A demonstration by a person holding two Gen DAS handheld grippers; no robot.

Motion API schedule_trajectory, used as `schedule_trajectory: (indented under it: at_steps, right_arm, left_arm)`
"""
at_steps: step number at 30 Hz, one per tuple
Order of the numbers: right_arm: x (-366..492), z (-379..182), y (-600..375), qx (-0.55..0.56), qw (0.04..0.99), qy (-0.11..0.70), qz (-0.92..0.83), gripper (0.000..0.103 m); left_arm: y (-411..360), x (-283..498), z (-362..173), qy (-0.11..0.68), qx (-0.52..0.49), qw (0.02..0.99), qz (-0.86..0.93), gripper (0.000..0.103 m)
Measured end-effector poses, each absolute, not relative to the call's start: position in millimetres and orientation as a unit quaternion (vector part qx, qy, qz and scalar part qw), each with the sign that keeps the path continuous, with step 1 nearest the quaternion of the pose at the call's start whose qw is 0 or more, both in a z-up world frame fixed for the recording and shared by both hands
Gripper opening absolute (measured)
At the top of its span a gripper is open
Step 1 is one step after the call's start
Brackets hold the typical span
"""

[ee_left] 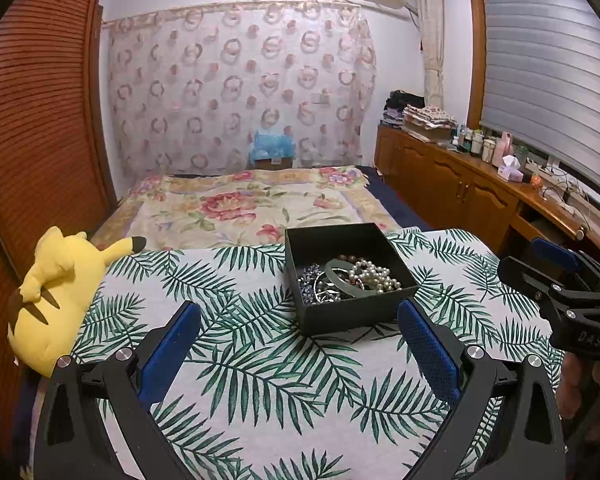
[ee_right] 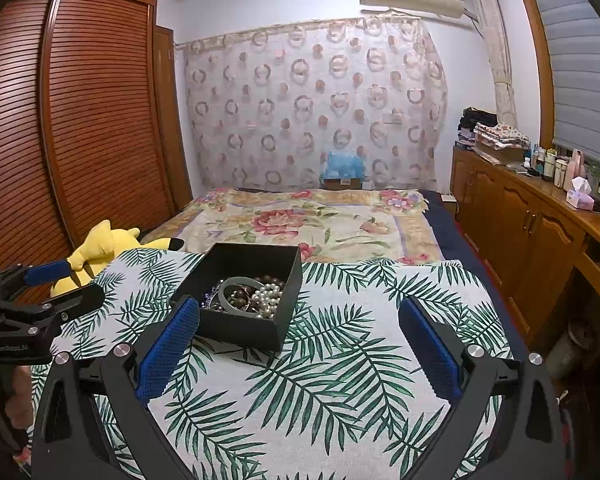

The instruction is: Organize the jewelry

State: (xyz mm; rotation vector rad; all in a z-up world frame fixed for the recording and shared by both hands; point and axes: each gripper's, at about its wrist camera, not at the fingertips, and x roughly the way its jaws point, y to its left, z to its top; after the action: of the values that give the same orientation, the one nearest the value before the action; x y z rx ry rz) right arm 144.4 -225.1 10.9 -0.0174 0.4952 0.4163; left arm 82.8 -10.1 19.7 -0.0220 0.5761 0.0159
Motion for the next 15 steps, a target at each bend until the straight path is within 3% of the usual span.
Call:
schedule_trajectory:
  at_steps: [15]
  right_arm:
    - [142.0,12.0,-229.8,-0.005,0.95,0.238,0.202,0.101]
  left_arm:
    - [-10.7,81.9,19.7,0.283,-0.011,0.959,0.007,0.095]
